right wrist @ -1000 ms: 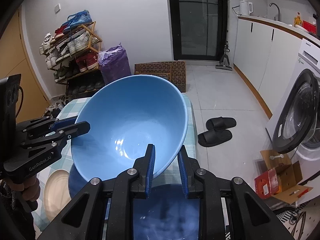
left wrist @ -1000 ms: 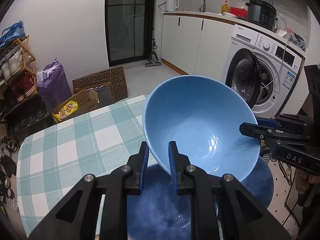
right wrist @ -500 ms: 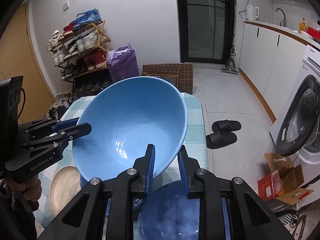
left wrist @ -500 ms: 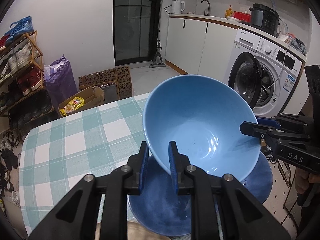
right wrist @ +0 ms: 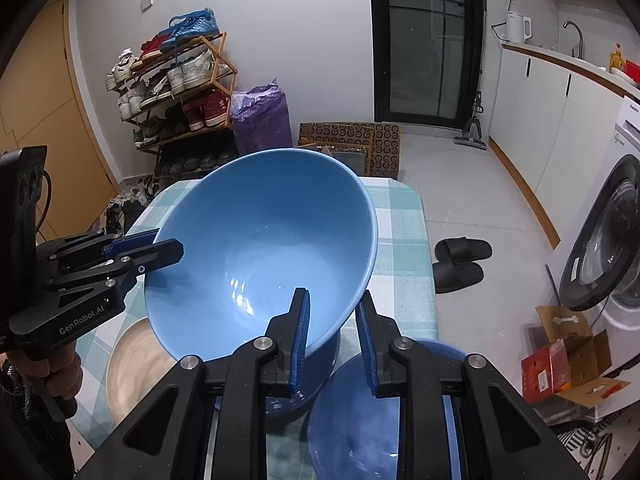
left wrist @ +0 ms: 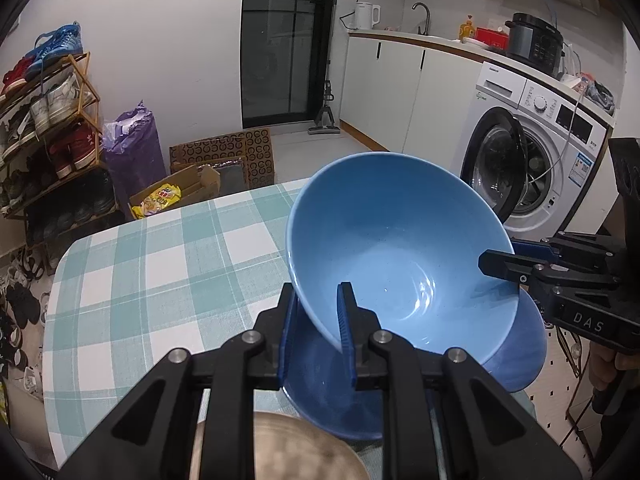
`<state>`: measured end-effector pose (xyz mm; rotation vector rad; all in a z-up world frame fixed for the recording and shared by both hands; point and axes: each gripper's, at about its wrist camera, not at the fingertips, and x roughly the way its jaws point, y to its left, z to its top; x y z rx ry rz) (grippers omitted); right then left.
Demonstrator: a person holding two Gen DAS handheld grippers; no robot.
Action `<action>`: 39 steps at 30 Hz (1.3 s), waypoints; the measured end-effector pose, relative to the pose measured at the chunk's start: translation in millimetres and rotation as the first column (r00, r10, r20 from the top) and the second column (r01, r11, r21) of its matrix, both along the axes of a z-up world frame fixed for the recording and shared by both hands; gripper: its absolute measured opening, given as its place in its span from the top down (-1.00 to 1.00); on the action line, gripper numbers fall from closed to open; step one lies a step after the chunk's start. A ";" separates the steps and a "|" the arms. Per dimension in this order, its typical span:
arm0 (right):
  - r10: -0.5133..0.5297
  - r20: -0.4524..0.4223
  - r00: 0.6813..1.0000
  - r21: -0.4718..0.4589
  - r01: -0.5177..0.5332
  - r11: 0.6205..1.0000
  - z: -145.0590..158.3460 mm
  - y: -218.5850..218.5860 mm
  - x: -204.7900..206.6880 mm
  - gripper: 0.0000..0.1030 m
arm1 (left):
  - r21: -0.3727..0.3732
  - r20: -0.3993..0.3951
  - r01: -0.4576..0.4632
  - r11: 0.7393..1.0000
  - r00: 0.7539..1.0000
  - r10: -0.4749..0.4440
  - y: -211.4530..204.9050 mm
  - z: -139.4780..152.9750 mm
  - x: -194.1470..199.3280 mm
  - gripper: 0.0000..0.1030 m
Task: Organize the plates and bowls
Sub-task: 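Lower the held blue bowl with both grippers into the other blue bowl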
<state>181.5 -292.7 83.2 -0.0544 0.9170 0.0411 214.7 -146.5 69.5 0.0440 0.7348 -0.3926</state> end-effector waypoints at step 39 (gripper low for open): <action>0.040 -0.122 0.992 -0.024 -0.043 0.999 -62.2 37.0 -12.8 0.53 | 0.003 -0.097 -0.038 0.999 0.995 0.038 21.9 -54.0 -15.2 0.65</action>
